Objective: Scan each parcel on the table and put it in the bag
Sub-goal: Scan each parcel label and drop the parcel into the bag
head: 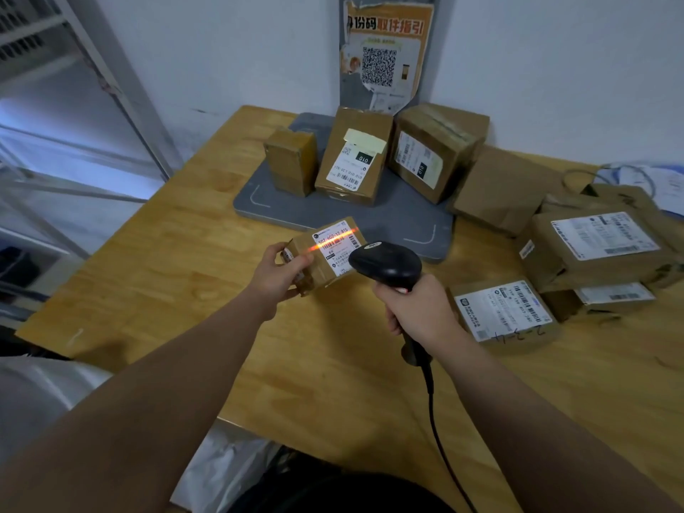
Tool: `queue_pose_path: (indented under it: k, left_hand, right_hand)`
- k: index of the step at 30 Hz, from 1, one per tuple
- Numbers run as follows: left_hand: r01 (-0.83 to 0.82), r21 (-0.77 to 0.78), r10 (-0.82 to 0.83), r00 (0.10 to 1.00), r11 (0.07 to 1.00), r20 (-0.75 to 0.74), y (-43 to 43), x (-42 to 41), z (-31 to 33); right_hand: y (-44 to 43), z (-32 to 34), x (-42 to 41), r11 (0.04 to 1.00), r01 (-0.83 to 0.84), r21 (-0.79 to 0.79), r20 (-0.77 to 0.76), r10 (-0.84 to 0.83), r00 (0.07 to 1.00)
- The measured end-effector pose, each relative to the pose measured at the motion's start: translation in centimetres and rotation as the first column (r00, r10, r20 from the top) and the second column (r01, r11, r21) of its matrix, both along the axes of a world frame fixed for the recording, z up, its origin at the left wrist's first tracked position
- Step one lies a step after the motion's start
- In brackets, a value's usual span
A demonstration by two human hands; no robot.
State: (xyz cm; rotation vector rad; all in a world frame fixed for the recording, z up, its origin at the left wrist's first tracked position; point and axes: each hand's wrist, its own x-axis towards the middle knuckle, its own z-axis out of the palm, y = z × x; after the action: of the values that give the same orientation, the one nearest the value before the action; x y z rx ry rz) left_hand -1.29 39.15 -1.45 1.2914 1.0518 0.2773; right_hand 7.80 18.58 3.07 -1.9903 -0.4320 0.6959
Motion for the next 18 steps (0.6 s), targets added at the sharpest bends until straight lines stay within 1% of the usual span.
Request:
queue_pose_path:
  k: [10, 18]
  left_hand:
    - [-0.004, 0.022, 0.004, 1.000, 1.000, -0.008, 0.00, 0.27, -0.67]
    - [-0.002, 0.023, 0.003, 1.000, 1.000, -0.017, -0.07, 0.17, -0.69]
  right_hand:
    - [0.19, 0.43, 0.36, 0.999, -0.027, -0.023, -0.006, 0.027, 1.000]
    - [-0.17, 0.74, 0.69, 1.000, -0.018, -0.018, -0.010, 0.018, 1.000]
